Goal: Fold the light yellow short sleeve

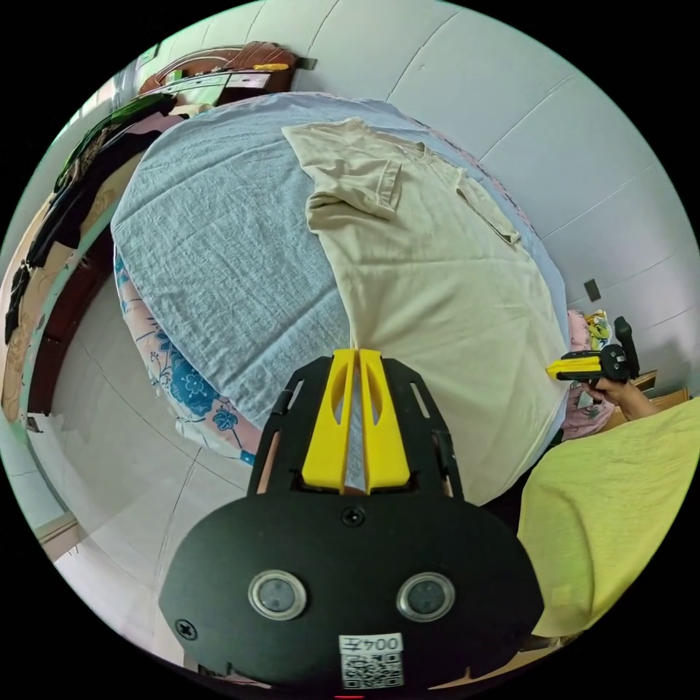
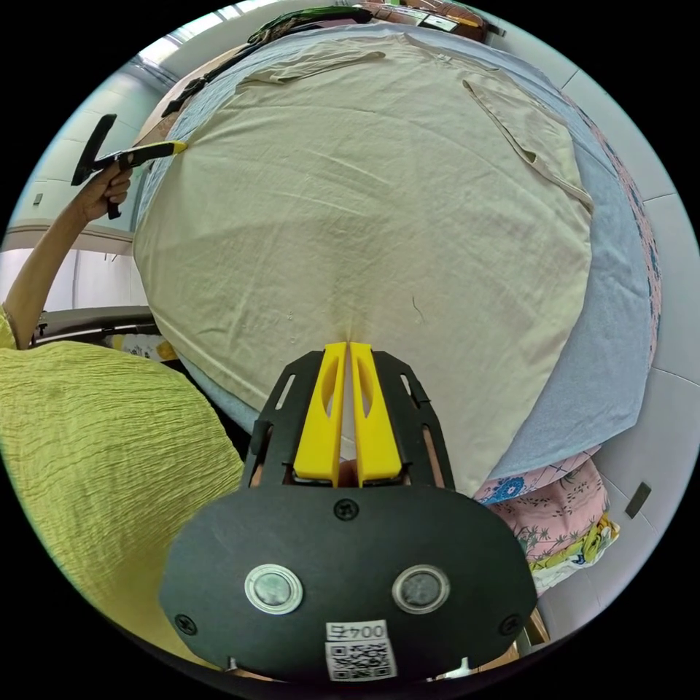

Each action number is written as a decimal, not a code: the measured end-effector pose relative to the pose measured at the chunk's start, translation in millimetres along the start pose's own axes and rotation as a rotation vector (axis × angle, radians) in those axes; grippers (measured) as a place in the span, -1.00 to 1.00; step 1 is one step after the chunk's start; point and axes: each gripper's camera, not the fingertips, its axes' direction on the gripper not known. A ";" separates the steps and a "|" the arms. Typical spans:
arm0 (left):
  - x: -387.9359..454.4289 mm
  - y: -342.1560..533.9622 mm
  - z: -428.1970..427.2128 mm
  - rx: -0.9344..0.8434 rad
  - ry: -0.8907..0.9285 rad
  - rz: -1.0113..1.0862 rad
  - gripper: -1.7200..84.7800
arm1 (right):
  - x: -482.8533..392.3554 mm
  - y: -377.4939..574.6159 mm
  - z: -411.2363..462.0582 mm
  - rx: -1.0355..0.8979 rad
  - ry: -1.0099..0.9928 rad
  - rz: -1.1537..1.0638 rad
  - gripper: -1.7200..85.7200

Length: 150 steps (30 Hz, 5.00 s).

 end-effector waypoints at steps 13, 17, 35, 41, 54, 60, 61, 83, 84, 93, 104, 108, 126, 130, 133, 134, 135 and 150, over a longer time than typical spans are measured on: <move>69.8 48.8 -49.0 0.039 -0.114 0.051 -0.89 | -41.8 1.8 -8.8 0.024 0.109 -0.044 -0.95; 74.9 54.9 -49.2 0.015 -0.085 0.014 -0.87 | -50.4 0.7 -12.9 0.015 0.117 -0.037 -0.95; 214.7 124.7 -102.8 0.004 -0.084 0.125 -0.95 | -76.3 12.9 -36.8 0.012 0.131 -0.051 -0.96; 257.3 141.9 -91.5 -0.059 -0.172 0.190 -0.95 | -84.0 18.5 -46.6 -0.012 0.158 -0.074 -0.97; 266.5 177.5 -110.2 0.000 -0.024 0.245 -0.95 | -79.2 53.3 -72.4 0.012 0.155 -0.048 -0.96; 277.4 196.6 -120.5 0.032 -0.051 0.258 -0.94 | -71.8 76.9 -86.9 0.038 0.167 -0.064 -0.95; 279.5 202.5 -124.3 0.040 -0.064 0.233 -0.93 | -68.2 83.2 -90.3 0.052 0.161 -0.061 -0.95; 193.8 379.6 -121.3 0.190 0.274 -0.220 -0.63 | 148.0 310.5 -184.5 0.505 -0.516 0.363 -0.70; 193.1 378.6 -119.4 0.185 0.277 -0.216 -0.63 | 152.3 315.4 -185.7 0.507 -0.517 0.375 -0.70; 191.1 371.8 -102.9 0.135 0.294 -0.136 -0.70 | 184.0 358.2 -201.2 0.475 -0.467 0.437 -0.71; 169.8 375.0 -93.2 0.124 0.291 -0.179 -0.90 | 210.4 387.0 -211.7 0.436 -0.462 0.490 -0.73; 165.7 374.0 -98.9 0.120 0.280 -0.183 -0.92 | 220.8 393.6 -215.4 0.439 -0.436 0.498 -0.73; 130.7 327.5 -115.1 0.107 0.227 -0.190 -0.94 | 257.5 409.7 -185.9 0.470 -0.565 0.535 -0.74; 111.0 316.2 -105.9 0.109 0.240 -0.216 -0.94 | 258.2 404.7 -186.3 0.437 -0.530 0.503 -0.85; 94.1 308.0 -100.7 0.116 0.268 -0.239 -0.94 | 265.0 399.8 -191.9 0.423 -0.553 0.469 -0.89; 86.3 304.3 -99.4 0.125 0.284 -0.252 -0.94 | 267.3 399.0 -197.3 0.428 -0.548 0.455 -0.90; 82.2 302.2 -98.8 0.128 0.293 -0.258 -0.94 | 268.6 398.8 -200.7 0.434 -0.548 0.448 -0.90; -13.0 220.7 -123.8 0.437 0.525 -0.366 -0.94 | 335.9 369.5 -308.9 0.761 -0.766 0.367 -0.97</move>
